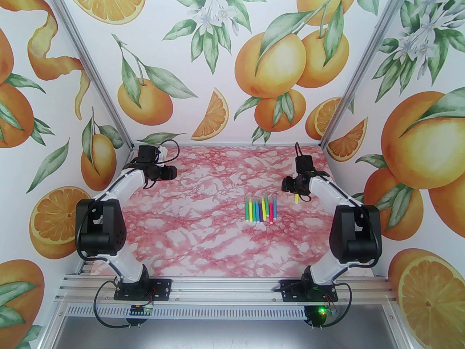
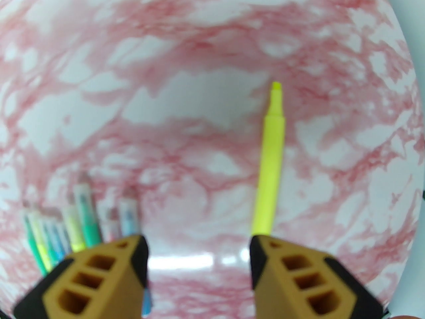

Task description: Open the pen caps

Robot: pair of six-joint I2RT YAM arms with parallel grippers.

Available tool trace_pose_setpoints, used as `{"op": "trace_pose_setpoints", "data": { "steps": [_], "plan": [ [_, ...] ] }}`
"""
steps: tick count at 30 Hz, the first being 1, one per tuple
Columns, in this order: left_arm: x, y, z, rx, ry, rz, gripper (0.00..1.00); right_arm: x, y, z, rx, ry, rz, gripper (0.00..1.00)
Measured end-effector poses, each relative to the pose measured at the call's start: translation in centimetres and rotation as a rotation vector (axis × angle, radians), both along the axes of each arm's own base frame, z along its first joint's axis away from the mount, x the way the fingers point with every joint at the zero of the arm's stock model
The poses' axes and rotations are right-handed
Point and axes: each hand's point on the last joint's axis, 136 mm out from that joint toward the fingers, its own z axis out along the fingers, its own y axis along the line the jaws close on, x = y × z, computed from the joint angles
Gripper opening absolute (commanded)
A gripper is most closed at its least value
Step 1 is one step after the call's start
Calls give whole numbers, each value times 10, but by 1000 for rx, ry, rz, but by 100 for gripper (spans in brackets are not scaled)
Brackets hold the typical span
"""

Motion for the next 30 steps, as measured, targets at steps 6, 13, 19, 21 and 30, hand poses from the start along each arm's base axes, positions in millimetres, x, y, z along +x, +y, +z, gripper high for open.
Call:
{"op": "trace_pose_setpoints", "data": {
  "steps": [6, 13, 19, 21, 30],
  "plan": [
    [-31, -61, 22, -102, -46, -173, 61, -27, 52, -5, 20, 13, 109, 54],
    [-53, -107, 49, -163, -136, -305, 61, -53, 72, -22, 39, 63, 144, 50],
    [-67, -110, 38, -169, -138, -319, 62, -60, 74, -29, 48, 86, 140, 46],
    [-72, -108, 33, -168, -130, -318, 62, -63, 73, -32, 48, 94, 136, 44],
    [-81, -104, 29, -156, -134, -307, 62, -71, 71, -40, 49, 122, 117, 37]
  ]
}}
